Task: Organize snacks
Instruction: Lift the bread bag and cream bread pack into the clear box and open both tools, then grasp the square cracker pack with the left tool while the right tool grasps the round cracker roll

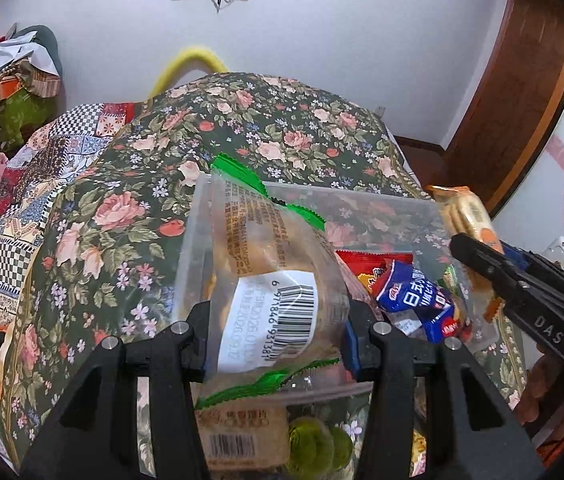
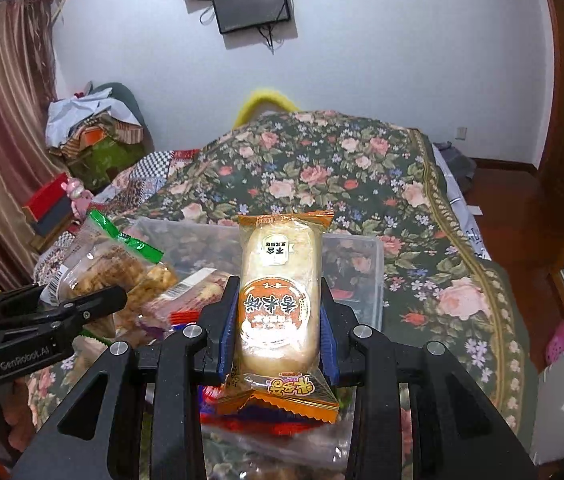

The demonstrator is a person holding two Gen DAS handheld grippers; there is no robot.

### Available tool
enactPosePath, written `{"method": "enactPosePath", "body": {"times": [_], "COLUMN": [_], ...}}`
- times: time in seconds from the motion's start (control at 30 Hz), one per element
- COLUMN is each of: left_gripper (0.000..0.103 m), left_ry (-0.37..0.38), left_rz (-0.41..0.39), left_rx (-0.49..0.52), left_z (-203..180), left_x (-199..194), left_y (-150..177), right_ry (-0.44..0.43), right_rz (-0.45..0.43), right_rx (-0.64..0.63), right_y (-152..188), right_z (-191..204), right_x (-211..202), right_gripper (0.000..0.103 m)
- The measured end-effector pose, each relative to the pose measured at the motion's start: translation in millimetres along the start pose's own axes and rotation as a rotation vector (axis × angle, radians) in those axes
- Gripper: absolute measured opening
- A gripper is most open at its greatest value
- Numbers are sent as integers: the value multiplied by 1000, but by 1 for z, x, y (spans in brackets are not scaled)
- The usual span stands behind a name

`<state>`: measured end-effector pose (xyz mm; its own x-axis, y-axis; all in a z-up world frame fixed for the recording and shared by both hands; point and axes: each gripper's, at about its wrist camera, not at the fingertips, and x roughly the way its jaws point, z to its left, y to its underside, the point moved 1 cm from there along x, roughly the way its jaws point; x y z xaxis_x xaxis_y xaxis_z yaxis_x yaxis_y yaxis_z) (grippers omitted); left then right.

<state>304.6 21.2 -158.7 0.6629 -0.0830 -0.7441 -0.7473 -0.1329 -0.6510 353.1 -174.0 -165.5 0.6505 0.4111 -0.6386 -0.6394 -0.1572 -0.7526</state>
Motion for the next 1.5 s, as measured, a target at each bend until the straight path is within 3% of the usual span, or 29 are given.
{"method": "enactPosePath", "body": {"times": [0.5,0.6,0.67,0.87,1.1,1.27,1.5], "left_gripper": [50,67,68,68,68,84,86], "left_ry": [1,-17,-17,-11,5,-4,-40], "left_rz": [29,30,25,9,-39,-57,22], "left_rx": [-17,0,13,38,72,88,118], "left_z": [-2,-4,-5,-8,-6,5,19], "left_x": [18,15,11,-10,-48,-70,-61], "left_y": [1,3,4,7,14,28,58], "right_ry": [46,40,50,33,2,-6,6], "right_rz": [48,72,69,32,-28,-55,-15], "right_rx": [-14,-23,-34,-44,-50,-46,-27], "right_y": [7,8,9,9,13,23,47], "right_z": [-5,-4,-1,7,14,11,-4], "right_x": [16,17,15,-5,-43,-66,-73], "right_gripper": [33,43,53,66,70,71,71]}}
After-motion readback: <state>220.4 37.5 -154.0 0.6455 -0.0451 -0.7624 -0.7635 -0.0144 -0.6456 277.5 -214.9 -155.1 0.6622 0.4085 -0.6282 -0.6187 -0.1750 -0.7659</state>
